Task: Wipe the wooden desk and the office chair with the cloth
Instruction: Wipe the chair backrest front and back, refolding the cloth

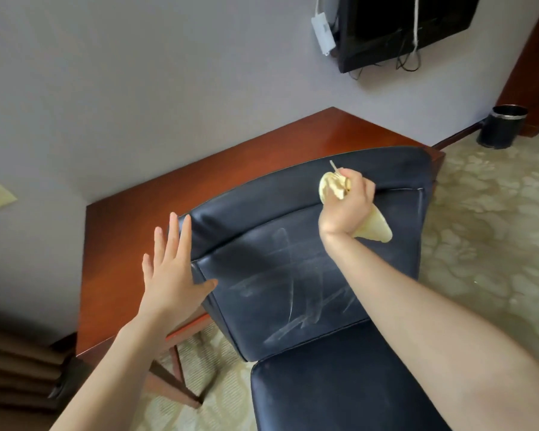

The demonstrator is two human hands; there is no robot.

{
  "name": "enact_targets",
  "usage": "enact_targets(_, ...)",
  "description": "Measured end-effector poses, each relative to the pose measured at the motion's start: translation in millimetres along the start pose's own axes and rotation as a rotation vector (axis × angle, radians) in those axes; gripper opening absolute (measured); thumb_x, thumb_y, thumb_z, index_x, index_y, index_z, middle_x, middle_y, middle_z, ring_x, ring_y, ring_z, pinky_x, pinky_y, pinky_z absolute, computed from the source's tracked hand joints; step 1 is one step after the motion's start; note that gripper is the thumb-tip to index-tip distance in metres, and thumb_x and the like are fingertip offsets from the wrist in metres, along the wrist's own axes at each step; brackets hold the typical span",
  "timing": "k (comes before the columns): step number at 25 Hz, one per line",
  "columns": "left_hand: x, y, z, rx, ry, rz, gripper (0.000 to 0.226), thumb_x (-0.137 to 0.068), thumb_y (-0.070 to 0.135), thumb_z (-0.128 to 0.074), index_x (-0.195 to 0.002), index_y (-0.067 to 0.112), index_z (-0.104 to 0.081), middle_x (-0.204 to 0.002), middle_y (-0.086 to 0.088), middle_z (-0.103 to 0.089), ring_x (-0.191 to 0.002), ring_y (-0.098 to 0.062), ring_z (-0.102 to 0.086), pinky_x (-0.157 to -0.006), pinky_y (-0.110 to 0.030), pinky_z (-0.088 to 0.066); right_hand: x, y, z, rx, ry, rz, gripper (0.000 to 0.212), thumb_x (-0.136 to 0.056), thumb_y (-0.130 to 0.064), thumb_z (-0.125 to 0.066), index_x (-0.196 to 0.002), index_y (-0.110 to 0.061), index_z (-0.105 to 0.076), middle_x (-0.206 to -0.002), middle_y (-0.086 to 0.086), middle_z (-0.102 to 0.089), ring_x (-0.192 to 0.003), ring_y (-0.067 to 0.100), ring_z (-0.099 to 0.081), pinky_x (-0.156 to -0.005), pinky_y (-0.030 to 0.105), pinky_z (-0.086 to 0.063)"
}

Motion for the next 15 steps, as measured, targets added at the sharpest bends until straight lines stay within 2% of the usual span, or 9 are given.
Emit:
enact_targets(3,11,-27,13,-0.015,0.011,0.037,0.117,-0.075,0.028,-0.078,-0.149,0.026,0.012,-0.155,0.009,0.024,-0.144,-0.020,0.018,-0.115,-0.050,-0.002,55,-26,-32,-0.041,-0.096,0.010,0.031,-0.074,0.009,-0.067,-0.100,-0.008,-0.071,-0.099,0.010,-0.058,-0.087,0.028,-0.058,-0.079,0.026,-0.041)
enact_targets(7,35,-50,25,0.049,0.058,0.076,0.120,-0.065,0.025,-0.085,-0.151,0.017,-0.002,-0.158,-0.002,-0.010,-0.141,-0.029,-0.009,-0.113,-0.045,-0.018,138,-64,-55,-0.126,-0.356,0.107,0.033,-0.071,0.011,-0.071,-0.095,-0.011,-0.070,-0.092,0.001,-0.055,-0.084,0.024,-0.055,-0.079,0.033,-0.045)
enact_targets(11,77,-61,29,0.012,0.142,0.100,0.130,-0.048,0.026,-0.092,-0.150,0.010,-0.014,-0.148,-0.013,-0.027,-0.127,-0.036,-0.025,-0.104,-0.048,-0.028,221,-97,-51,-0.182,-0.636,0.351,0.029,-0.070,0.005,-0.076,-0.092,-0.012,-0.070,-0.086,0.003,-0.058,-0.082,0.020,-0.054,-0.076,0.029,-0.044)
enact_targets(14,101,-67,31,0.006,0.164,0.114,0.130,-0.045,0.033,-0.092,-0.149,0.005,-0.019,-0.145,-0.015,-0.028,-0.123,-0.035,-0.028,-0.103,-0.041,-0.024,283,-117,-45,-0.250,-0.978,0.591,0.032,-0.068,0.008,-0.072,-0.095,-0.010,-0.071,-0.089,0.006,-0.059,-0.083,0.023,-0.054,-0.076,0.030,-0.045)
enact_targets(15,107,-68,31,0.002,0.160,0.116,0.130,-0.045,0.035,-0.091,-0.149,0.005,-0.019,-0.145,-0.014,-0.027,-0.124,-0.033,-0.027,-0.104,-0.039,-0.023,294,-122,-40,-0.264,-1.038,0.643,0.033,-0.068,0.009,-0.072,-0.096,-0.009,-0.071,-0.090,0.006,-0.060,-0.084,0.023,-0.054,-0.076,0.030,-0.046)
Point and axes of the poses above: each hand's wrist, its own x-axis away from the middle knuckle, its own z-axis out of the back of the hand, y = z × x, the point moved 10 cm from there along -x, towards the middle knuckle
